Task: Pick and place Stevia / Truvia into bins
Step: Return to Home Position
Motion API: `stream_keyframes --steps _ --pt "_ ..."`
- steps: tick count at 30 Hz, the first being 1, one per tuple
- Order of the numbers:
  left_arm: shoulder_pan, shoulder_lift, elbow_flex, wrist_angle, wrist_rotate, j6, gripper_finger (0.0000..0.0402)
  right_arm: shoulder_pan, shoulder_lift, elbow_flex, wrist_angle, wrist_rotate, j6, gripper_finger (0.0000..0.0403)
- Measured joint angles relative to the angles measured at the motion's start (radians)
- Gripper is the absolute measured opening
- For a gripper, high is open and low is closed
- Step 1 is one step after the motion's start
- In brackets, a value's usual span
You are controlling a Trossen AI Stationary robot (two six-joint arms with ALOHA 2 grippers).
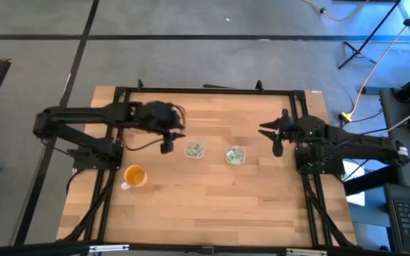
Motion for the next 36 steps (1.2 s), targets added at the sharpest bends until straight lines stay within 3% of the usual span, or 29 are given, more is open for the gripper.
stream_keyframes --steps 3,8,15,21,29,36 --pt "0.029 -0.099 -0.045 0.098 0.063 0.01 0.0136 -0.034 -0.03 0.0 -0.008 -0.006 -0.003 0.0116" --pt "0.106 -0.303 -0.225 0.289 0.137 -0.003 0.0136 -0.06 -0.105 0.0 -0.027 -0.01 -0.002 0.0116" --pt "0.181 -0.575 -0.439 0.397 0.15 -0.05 0.0135 -0.062 -0.216 0.0 -0.034 -0.011 -0.001 0.0116" --pt "0.217 -0.804 -0.543 0.416 0.213 -0.057 0.0138 -0.062 -0.281 0.0 -0.05 -0.012 0.0 0.0116" --pt "0.244 -1.052 -0.667 0.421 0.188 -0.099 0.0135 -0.062 -0.373 -0.069 -0.008 -0.01 0.022 0.0116" --pt "0.253 -1.177 -0.755 0.413 0.05 -0.108 0.0136 -0.062 -0.443 -0.149 0.03 -0.009 0.052 0.0116"
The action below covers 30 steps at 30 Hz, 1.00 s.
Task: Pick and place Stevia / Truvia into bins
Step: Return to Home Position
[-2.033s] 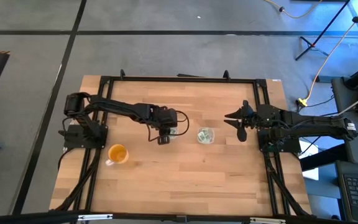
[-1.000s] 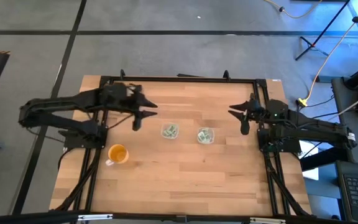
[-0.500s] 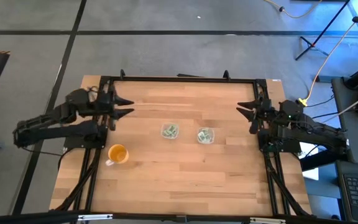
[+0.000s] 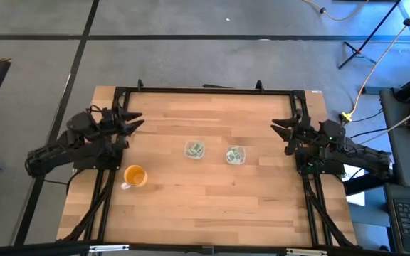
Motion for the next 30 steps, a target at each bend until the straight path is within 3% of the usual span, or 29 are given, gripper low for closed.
stream_keyframes --steps 11,30 --pt "0.0 -0.039 -0.187 0.101 -0.018 -0.008 0.0138 -0.002 -0.038 -0.067 0.028 0.018 0.002 0.0116" --pt "-0.001 -0.039 -0.322 0.226 -0.003 -0.044 0.0135 -0.002 -0.038 -0.143 0.12 0.018 0.027 0.0116"
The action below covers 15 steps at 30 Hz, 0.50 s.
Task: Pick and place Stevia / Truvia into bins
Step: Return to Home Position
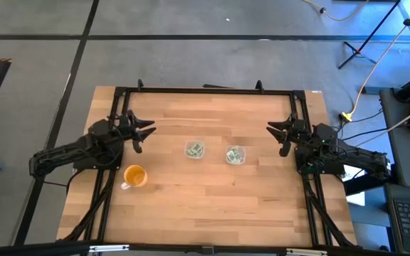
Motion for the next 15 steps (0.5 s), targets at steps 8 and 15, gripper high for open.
stream_keyframes --steps 8,15 --pt "0.0 0.001 -0.034 0.041 -0.008 -0.009 0.0138 0.0 0.0 0.0 -0.001 0.013 -0.002 0.0116" --pt "0.0 0.001 -0.034 0.025 -0.036 0.008 0.0137 0.0 0.0 0.0 0.005 0.029 -0.035 0.0116"
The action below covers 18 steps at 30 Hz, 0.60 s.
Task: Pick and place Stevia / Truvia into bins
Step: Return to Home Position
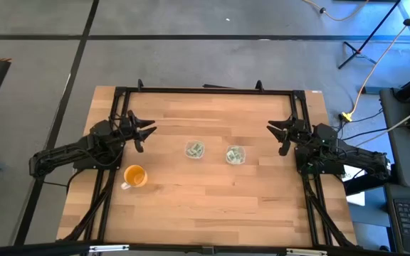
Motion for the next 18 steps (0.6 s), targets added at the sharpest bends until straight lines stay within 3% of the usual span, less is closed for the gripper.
stream_keyframes --steps 8,18 --pt "0.0 0.004 0.0 0.0 -0.006 0.07 0.0138 0.0 0.0 -0.073 0.07 0.014 0.009 0.0116" --pt "0.0 0.009 0.0 0.001 -0.007 0.116 0.0135 -0.002 0.0 -0.073 0.075 0.015 -0.029 0.0116"
